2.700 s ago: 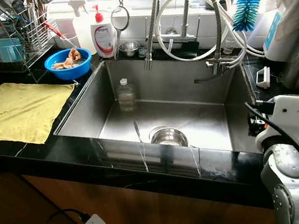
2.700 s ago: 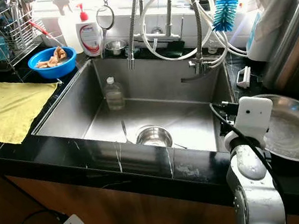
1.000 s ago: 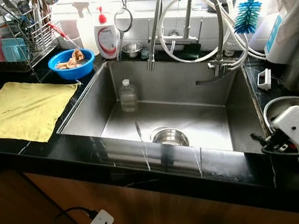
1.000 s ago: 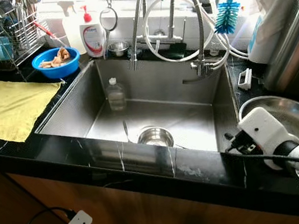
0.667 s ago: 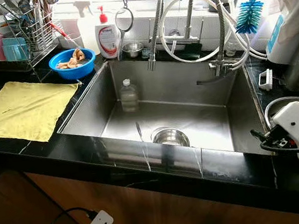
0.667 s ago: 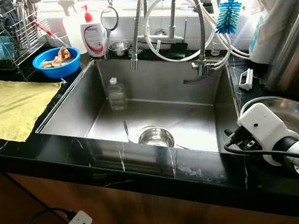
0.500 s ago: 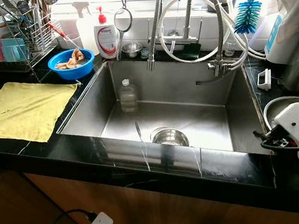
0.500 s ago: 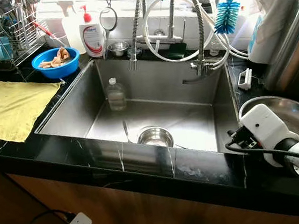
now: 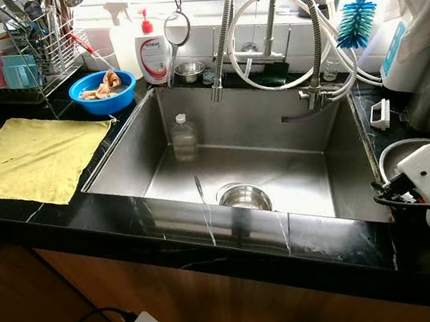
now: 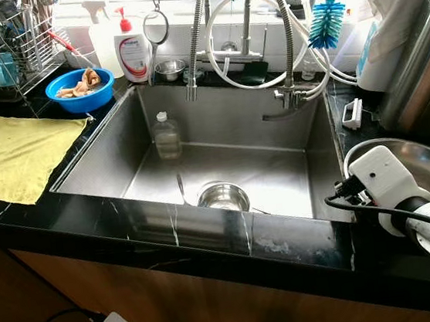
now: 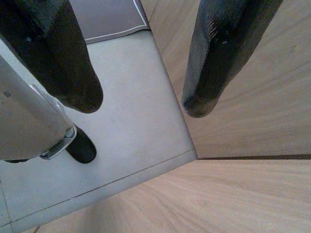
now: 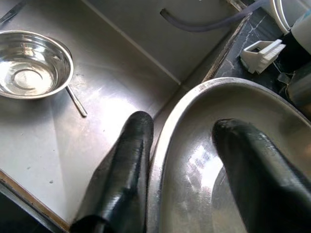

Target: Kitchen organization

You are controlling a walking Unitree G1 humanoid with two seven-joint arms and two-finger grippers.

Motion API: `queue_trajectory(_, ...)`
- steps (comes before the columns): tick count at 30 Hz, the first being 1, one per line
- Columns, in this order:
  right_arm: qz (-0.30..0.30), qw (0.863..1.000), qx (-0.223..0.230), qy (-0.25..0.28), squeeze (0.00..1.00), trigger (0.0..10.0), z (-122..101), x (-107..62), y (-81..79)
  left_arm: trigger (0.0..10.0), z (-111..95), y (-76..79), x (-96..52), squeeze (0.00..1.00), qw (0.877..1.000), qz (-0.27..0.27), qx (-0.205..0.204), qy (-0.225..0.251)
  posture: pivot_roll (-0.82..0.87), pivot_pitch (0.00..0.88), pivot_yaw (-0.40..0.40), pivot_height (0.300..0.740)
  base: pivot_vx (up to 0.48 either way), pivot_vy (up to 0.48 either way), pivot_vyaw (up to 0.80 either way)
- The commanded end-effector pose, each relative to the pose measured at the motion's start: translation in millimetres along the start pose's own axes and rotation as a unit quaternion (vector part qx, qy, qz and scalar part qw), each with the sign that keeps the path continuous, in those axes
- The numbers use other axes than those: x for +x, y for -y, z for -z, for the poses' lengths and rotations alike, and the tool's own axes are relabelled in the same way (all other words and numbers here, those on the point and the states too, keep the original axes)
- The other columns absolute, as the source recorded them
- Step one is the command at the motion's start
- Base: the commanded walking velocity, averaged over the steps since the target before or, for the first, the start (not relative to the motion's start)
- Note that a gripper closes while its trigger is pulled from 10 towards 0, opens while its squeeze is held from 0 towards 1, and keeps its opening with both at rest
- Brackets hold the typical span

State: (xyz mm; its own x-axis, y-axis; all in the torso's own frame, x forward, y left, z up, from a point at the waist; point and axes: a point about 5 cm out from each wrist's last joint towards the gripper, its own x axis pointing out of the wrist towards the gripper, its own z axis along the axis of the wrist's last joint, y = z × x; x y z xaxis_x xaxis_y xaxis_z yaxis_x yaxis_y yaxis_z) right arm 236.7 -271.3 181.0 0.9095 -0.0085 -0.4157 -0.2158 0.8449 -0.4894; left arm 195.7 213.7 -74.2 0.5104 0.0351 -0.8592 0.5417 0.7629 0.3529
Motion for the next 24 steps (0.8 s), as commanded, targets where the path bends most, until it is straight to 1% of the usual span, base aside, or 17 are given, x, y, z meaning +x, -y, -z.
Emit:
queue_trajectory(1,0.002,1.000,0.000,-0.004,0.00,0.0,-0.3,2.0,-0.9,10.0,8.2,-1.2,-1.2,0.00,1.000,-0.003,-0.002,-0.012,-0.04,0.000,-0.017,0.740,0.000,0.000,0.00)
queue_trajectory(8,-0.007,1.000,0.004,-0.006,0.00,0.0,1.1,4.9,-6.2,10.0,10.1,-0.4,-1.4,0.00,1.000,-0.003,-0.001,-0.015,-0.04,0.000,-0.022,0.740,0.000,0.000,0.00)
queue_trajectory(12,-0.023,1.000,0.001,-0.003,0.00,0.0,-0.9,7.5,-12.9,10.0,11.1,1.2,-1.4,0.00,1.000,-0.001,0.001,-0.016,-0.03,0.000,-0.026,0.740,0.000,0.000,0.00)
queue_trajectory(15,-0.025,1.000,0.001,0.000,0.00,0.0,-1.8,8.5,-13.8,10.0,11.4,2.4,-1.4,0.00,1.000,0.000,0.001,-0.017,-0.03,0.000,-0.027,0.740,0.000,0.000,0.00)
queue_trajectory(22,-0.022,1.000,-0.009,0.018,0.00,0.0,-10.7,10.6,-12.4,10.0,11.7,4.0,-1.3,0.00,1.000,-0.001,0.001,-0.017,-0.03,0.000,-0.030,0.740,0.000,0.000,0.00)
queue_trajectory(24,-0.018,0.999,-0.013,0.047,0.00,0.0,-20.9,10.4,-11.2,10.0,11.5,3.8,-1.3,0.00,1.000,-0.002,0.001,-0.016,-0.03,0.000,-0.030,0.740,0.000,0.000,0.00)
